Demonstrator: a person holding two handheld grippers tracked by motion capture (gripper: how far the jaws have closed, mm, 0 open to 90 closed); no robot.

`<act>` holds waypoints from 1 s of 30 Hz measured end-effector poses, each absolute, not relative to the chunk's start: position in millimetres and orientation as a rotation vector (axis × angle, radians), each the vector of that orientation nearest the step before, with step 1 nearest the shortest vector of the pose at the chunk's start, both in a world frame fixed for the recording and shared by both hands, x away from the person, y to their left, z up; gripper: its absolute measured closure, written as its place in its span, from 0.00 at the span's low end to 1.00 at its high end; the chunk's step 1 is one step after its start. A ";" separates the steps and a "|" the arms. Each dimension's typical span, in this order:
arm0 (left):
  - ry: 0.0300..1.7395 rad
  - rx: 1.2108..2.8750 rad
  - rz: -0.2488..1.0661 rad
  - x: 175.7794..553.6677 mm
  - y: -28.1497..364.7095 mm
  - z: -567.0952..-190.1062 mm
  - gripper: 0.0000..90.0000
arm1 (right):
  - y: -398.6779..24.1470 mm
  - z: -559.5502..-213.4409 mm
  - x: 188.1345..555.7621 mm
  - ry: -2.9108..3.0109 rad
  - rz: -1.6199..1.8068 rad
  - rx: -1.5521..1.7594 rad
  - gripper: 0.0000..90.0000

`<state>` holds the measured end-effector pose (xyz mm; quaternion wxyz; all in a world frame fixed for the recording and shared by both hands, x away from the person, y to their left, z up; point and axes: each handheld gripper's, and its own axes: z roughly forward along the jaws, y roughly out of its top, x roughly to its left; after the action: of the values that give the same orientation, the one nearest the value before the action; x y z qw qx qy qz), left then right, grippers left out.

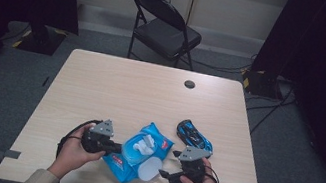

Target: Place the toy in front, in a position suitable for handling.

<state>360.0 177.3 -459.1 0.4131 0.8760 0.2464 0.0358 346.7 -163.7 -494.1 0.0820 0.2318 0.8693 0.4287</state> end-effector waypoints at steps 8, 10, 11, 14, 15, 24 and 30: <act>0.739 2.160 0.158 381.2 207.1 -460.8 0.99 | -171.4 -492.9 347.6 2.582 1.285 0.716 0.16; 0.765 2.148 0.177 389.5 213.5 -461.4 0.99 | -172.4 -493.2 348.0 2.582 1.284 0.719 0.16; 0.777 2.142 0.179 392.2 215.4 -461.7 0.99 | -173.1 -493.4 348.1 2.586 1.283 0.719 0.16; 0.808 2.138 0.205 402.6 222.2 -461.3 0.99 | -173.9 -494.0 348.1 2.588 1.279 0.721 0.16; 0.819 2.137 0.218 406.9 224.9 -461.3 0.99 | -174.4 -494.5 348.3 2.589 1.277 0.721 0.16; 0.897 2.120 0.262 437.5 239.7 -460.8 0.99 | -180.9 -498.1 349.9 2.600 1.255 0.732 0.16; 0.949 2.108 0.280 456.5 246.9 -460.2 0.99 | -185.5 -498.0 350.0 2.598 1.259 0.731 0.16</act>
<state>456.5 246.9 -460.2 0.3953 0.8316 0.3742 0.1105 350.0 -185.5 -498.0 0.0818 0.2448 0.8694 0.4214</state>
